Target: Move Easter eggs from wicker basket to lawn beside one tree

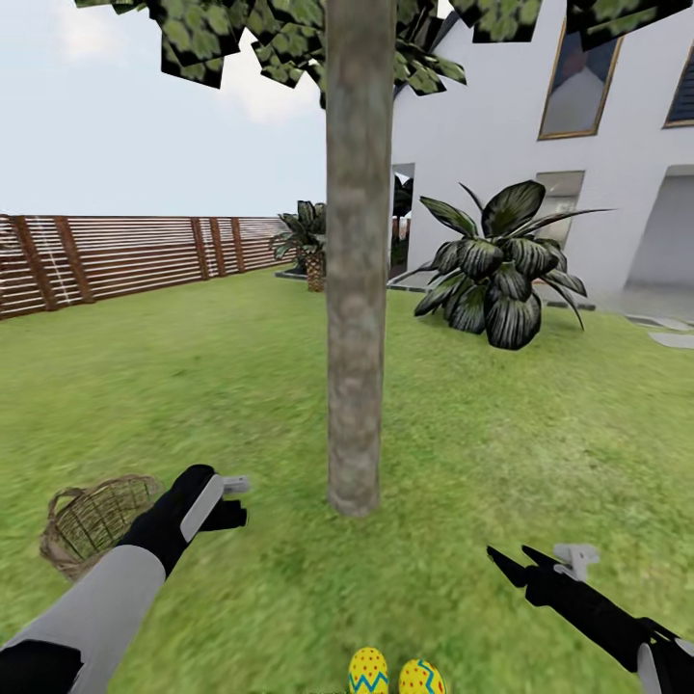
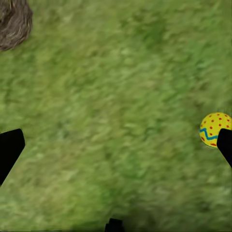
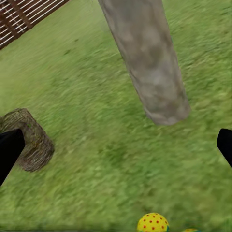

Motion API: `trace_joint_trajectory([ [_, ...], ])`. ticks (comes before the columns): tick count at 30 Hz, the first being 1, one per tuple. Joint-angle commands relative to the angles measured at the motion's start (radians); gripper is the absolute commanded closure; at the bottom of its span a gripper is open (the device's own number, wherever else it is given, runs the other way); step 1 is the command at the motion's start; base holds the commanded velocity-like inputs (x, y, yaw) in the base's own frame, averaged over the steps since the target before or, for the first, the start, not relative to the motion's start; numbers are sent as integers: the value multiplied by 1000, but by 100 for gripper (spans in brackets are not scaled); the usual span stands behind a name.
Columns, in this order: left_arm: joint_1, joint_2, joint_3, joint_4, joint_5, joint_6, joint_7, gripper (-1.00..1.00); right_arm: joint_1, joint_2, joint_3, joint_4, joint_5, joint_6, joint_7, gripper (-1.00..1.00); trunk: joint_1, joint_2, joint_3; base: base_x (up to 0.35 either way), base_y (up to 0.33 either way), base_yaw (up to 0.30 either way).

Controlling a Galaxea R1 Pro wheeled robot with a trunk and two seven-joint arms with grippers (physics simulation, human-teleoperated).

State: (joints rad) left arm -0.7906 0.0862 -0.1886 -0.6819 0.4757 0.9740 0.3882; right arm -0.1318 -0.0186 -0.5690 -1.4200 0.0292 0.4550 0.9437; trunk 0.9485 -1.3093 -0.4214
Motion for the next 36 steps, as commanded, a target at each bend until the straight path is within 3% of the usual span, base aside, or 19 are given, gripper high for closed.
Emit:
trace_joint_trajectory([
  [1,-1,1,-6,-1,10,2,9,-100,-1,1,-2,-1,3,7,6,-100,-4,7,2,-70,22,274],
  [36,-1,3,-6,-1,11,3,8,-100,-2,2,20,21,4,7,0,-100,-138,252,98,-4,1,274],
])
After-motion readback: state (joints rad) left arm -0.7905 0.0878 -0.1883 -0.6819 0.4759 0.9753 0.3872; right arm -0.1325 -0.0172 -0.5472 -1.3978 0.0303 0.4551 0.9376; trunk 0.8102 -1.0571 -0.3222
